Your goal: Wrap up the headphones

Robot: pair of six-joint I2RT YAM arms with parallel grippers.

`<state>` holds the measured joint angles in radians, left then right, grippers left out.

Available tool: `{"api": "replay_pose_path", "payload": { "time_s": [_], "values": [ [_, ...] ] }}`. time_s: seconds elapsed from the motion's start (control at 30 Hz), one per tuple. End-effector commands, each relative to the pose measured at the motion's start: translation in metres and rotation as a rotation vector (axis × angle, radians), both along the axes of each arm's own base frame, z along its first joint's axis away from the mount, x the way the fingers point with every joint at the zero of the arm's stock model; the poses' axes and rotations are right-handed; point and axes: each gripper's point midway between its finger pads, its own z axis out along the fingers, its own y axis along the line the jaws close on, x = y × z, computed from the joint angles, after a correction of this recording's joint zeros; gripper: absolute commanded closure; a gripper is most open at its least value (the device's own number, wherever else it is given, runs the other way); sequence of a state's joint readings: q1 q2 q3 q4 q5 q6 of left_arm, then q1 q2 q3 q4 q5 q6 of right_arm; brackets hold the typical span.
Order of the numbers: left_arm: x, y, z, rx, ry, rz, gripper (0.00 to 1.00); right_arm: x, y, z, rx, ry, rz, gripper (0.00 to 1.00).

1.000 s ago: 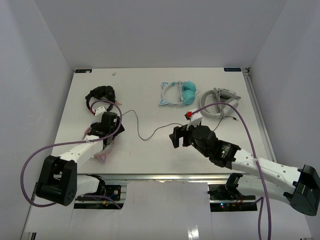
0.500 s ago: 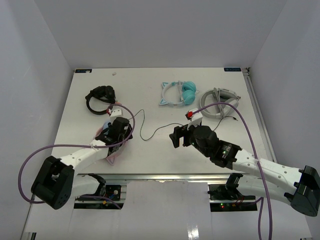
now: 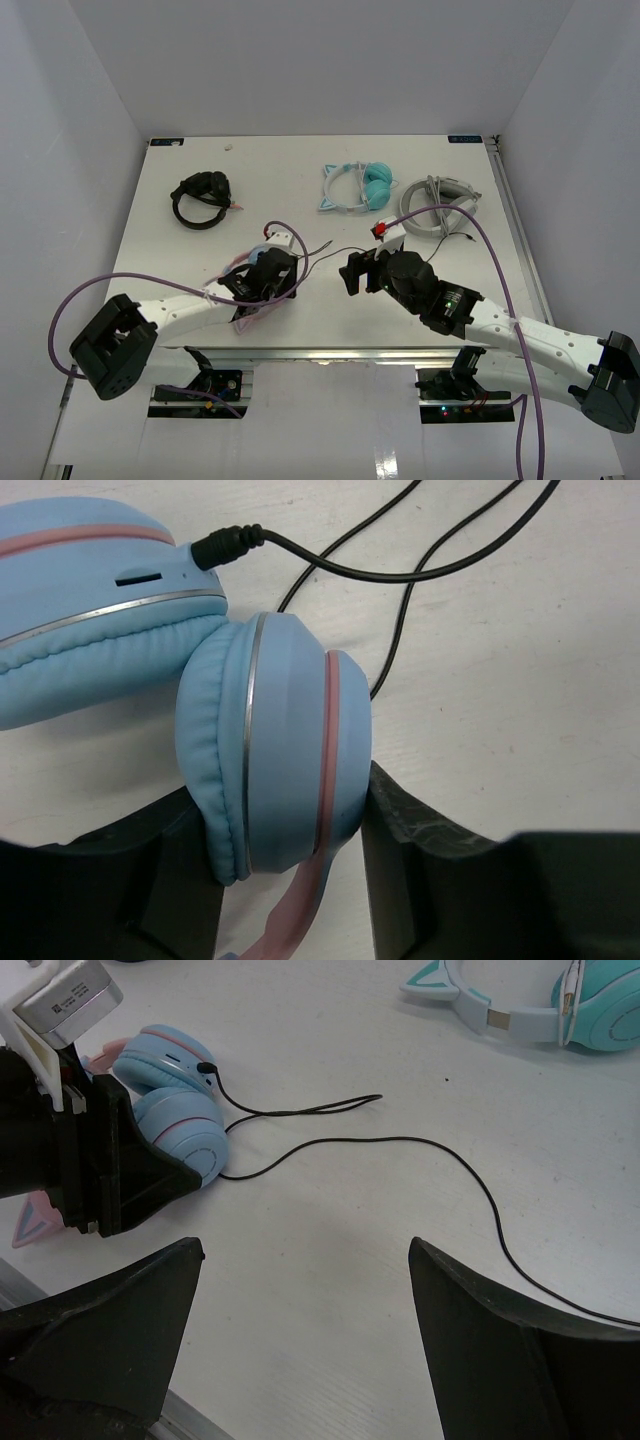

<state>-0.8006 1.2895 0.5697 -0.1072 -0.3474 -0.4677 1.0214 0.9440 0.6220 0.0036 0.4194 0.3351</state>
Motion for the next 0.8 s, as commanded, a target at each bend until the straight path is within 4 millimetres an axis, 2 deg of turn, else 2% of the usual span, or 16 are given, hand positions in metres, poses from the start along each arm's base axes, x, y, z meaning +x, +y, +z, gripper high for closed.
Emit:
{"api": "replay_pose_path", "payload": {
  "time_s": [0.0, 0.07, 0.1, 0.13, 0.23, 0.33, 0.4, 0.53, 0.67, 0.77],
  "values": [
    [0.008, -0.009, 0.038, -0.097, -0.085, 0.011, 0.17, 0.005, 0.003, 0.022, 0.056, -0.049, -0.014, 0.10],
    [0.010, -0.003, 0.053, -0.111, -0.108, 0.060, 0.12, 0.005, 0.003, 0.022, 0.054, -0.051, -0.012, 0.10],
    [0.012, 0.000, 0.061, -0.119, -0.124, 0.082, 0.05, 0.005, 0.003, 0.022, 0.057, -0.050, -0.011, 0.10],
    [0.014, 0.003, 0.065, -0.119, -0.129, 0.101, 0.03, 0.005, 0.003, 0.022, 0.055, -0.049, -0.011, 0.10],
    [0.019, 0.013, 0.076, -0.085, -0.129, 0.179, 0.02, 0.005, 0.004, 0.021, 0.052, -0.049, -0.013, 0.10],
    [0.024, 0.038, 0.080, -0.027, -0.116, 0.328, 0.04, 0.005, 0.003, 0.021, 0.050, -0.051, -0.015, 0.10],
    [0.024, 0.066, 0.076, 0.019, -0.084, 0.456, 0.08, 0.006, 0.002, 0.021, 0.049, -0.052, -0.018, 0.10],
    [0.012, 0.113, 0.064, -0.045, 0.022, 0.660, 0.15, 0.004, 0.004, 0.022, 0.054, -0.050, -0.007, 0.10],
    [-0.012, 0.127, 0.049, -0.205, 0.044, 0.792, 0.18, 0.004, 0.005, 0.021, 0.054, -0.048, -0.001, 0.10],
    [-0.032, 0.140, 0.030, -0.287, 0.070, 0.946, 0.27, 0.003, 0.006, 0.021, 0.054, -0.044, 0.004, 0.10]
  ]
}}
